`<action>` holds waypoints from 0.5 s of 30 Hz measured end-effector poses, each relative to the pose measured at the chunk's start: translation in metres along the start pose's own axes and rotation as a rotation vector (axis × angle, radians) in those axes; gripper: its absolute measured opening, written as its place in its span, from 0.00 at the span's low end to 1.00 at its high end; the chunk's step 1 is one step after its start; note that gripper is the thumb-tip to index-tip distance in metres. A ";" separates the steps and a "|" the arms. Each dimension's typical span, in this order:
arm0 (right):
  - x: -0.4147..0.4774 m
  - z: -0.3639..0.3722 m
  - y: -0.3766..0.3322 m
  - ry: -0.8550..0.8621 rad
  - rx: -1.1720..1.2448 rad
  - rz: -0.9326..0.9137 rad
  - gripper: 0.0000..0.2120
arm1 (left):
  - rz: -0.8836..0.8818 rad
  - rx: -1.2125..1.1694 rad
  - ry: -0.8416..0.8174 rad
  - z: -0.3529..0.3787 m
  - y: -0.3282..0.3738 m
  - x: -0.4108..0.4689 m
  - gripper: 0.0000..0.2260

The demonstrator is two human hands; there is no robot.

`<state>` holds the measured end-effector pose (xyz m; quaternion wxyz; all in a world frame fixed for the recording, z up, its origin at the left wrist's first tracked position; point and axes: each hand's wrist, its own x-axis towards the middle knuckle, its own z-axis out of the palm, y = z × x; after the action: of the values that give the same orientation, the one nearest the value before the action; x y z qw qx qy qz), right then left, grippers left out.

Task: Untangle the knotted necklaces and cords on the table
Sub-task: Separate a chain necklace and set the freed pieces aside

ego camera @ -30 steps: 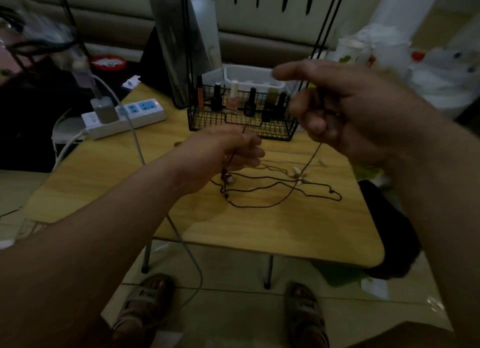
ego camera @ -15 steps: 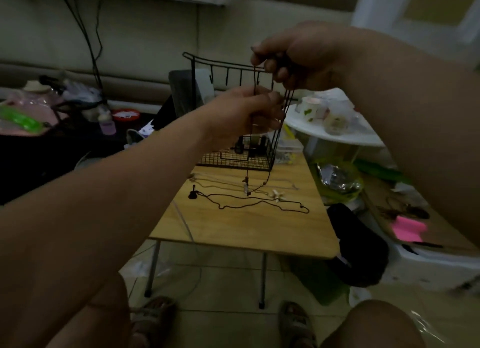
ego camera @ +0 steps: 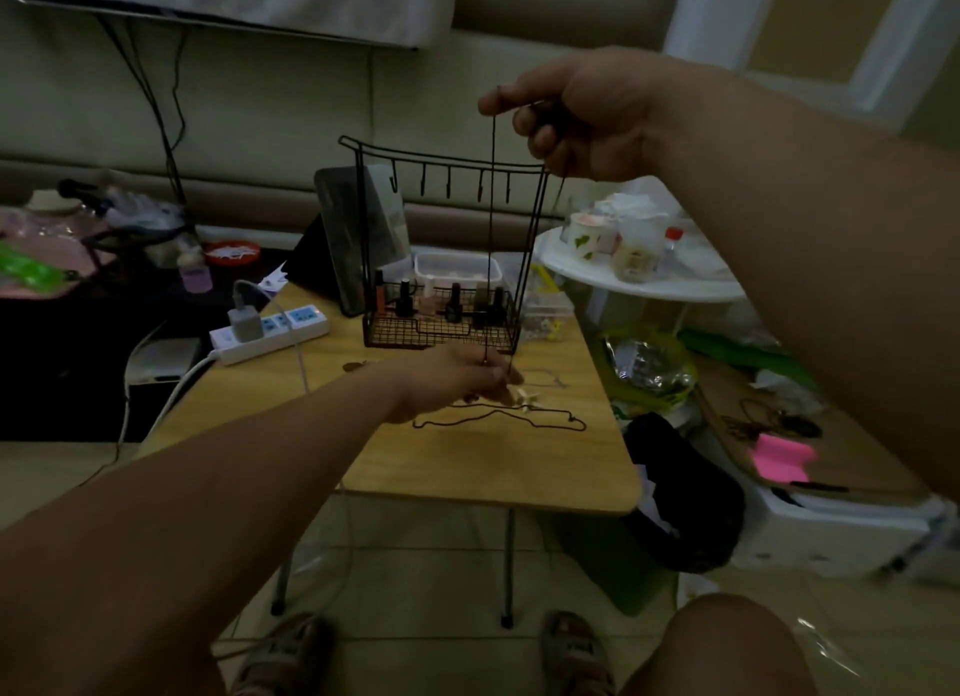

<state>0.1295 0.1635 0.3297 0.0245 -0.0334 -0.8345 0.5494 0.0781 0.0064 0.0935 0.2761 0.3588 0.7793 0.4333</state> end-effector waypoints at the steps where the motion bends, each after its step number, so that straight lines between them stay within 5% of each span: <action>1: 0.001 -0.001 0.001 0.004 -0.002 0.007 0.13 | -0.030 -0.018 0.017 0.002 -0.007 0.000 0.12; 6: 0.007 -0.004 0.010 0.016 0.042 0.035 0.13 | -0.168 -0.278 0.117 0.009 -0.032 -0.008 0.15; 15: 0.019 -0.013 0.019 0.081 0.078 0.076 0.13 | -0.114 -0.778 0.227 0.009 -0.063 -0.025 0.11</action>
<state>0.1124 0.1848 0.3173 0.0389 -0.0861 -0.8089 0.5803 0.0796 -0.0328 0.0369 0.3269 0.1338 0.6015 0.7166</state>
